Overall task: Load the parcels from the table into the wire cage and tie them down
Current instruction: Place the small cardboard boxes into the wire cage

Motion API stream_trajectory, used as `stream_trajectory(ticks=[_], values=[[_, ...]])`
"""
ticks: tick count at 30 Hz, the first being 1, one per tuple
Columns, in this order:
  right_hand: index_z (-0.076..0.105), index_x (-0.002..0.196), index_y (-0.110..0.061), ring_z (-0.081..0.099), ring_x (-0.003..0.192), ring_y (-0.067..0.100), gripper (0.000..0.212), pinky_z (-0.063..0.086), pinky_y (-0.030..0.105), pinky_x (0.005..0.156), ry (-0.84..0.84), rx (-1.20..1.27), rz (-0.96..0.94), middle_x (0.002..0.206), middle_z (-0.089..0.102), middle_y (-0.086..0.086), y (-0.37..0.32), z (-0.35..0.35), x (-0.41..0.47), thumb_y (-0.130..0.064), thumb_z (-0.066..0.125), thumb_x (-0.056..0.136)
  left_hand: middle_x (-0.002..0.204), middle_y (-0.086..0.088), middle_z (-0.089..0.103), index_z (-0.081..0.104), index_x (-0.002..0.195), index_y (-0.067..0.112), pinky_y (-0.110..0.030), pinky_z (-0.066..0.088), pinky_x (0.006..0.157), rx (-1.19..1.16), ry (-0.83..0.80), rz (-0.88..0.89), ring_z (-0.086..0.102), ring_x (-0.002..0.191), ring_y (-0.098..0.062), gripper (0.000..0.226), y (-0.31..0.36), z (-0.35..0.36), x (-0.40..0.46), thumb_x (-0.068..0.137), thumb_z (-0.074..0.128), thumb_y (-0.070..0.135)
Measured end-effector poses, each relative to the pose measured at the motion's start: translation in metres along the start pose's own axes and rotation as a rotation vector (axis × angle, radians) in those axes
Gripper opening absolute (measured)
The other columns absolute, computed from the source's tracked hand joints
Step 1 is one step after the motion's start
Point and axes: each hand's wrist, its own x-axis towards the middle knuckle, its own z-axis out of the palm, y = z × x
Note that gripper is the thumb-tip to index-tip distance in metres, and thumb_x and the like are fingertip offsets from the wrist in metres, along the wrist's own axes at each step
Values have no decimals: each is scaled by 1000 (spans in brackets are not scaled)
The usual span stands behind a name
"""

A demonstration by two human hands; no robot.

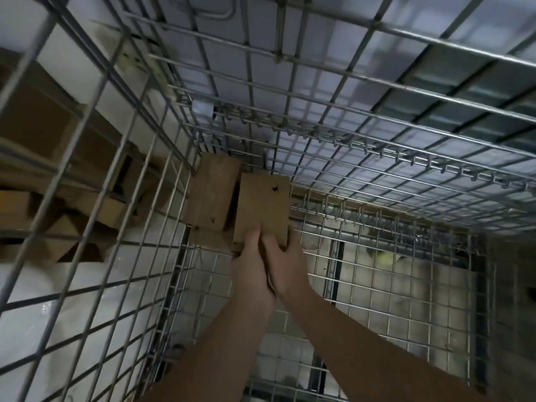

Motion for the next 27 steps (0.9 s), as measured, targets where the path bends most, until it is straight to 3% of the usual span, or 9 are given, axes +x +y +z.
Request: stream_trajectory(ticks=[4, 9, 12, 15, 17, 20, 22, 24, 27], values=[[56, 123, -34, 72, 88, 3, 50, 59, 28, 76, 8, -28, -56, 105, 74, -13, 4, -2, -9, -60, 63, 81, 111, -6, 77, 70, 122, 17, -47, 57, 96, 38, -15, 58, 74, 101, -25, 49, -8, -8, -5, 85, 73, 50], [54, 119, -38, 71, 81, -2, 42, 57, 21, 68, 37, -71, -92, 99, 74, -19, 16, -1, -17, -57, 65, 84, 121, -8, 73, 64, 130, 19, -51, 54, 101, -5, -81, -7, 71, 110, -29, 55, -14, -17, 2, 84, 73, 48], [53, 123, -44, 70, 82, -7, 46, 54, 10, 64, 49, -63, -107, 99, 73, -25, 21, 2, -23, -58, 65, 81, 122, -6, 73, 61, 134, 22, -49, 55, 99, 19, -96, -15, 71, 109, -27, 60, -16, -23, 3, 82, 73, 49], [52, 126, -43, 70, 82, -7, 51, 54, 10, 65, 54, -66, -119, 97, 73, -24, 24, 1, -25, -59, 63, 79, 121, -5, 74, 63, 132, 21, -49, 54, 100, 38, -100, -3, 71, 109, -27, 62, -19, -24, 1, 79, 74, 50], [53, 126, -36, 71, 80, -4, 55, 56, 14, 67, 45, -70, -112, 94, 73, -21, 20, -1, -17, -60, 62, 78, 118, -4, 75, 65, 129, 22, -49, 55, 99, 45, -104, 5, 72, 108, -25, 59, -18, -20, 2, 79, 75, 51], [50, 138, -27, 70, 94, 6, 61, 59, 30, 82, 8, -67, -57, 111, 72, -10, 6, -3, 2, -54, 62, 85, 112, 1, 77, 66, 127, 23, -44, 56, 97, 85, -94, 37, 74, 103, -18, 61, -6, -7, 12, 77, 77, 57], [48, 141, -28, 69, 99, 9, 60, 57, 31, 85, -38, -53, -34, 117, 69, -7, -2, -1, 14, -53, 61, 88, 109, 1, 78, 67, 123, 22, -42, 57, 97, 141, -69, 38, 74, 101, -17, 69, 5, 2, 21, 72, 77, 67], [47, 143, -31, 66, 110, 16, 66, 56, 41, 95, -95, -8, -20, 126, 66, -4, -10, 4, 21, -60, 63, 85, 114, 0, 76, 67, 124, 22, -43, 54, 100, 156, -95, -1, 71, 107, -19, 81, 15, 9, 27, 65, 74, 77], [38, 149, -31, 52, 131, 31, 92, 45, 52, 108, -94, -74, 25, 144, 53, 5, -19, 15, 28, -77, 59, 73, 123, -3, 70, 67, 126, 21, -47, 49, 106, 163, -142, -65, 65, 116, -25, 88, 31, 15, 34, 64, 70, 83]])
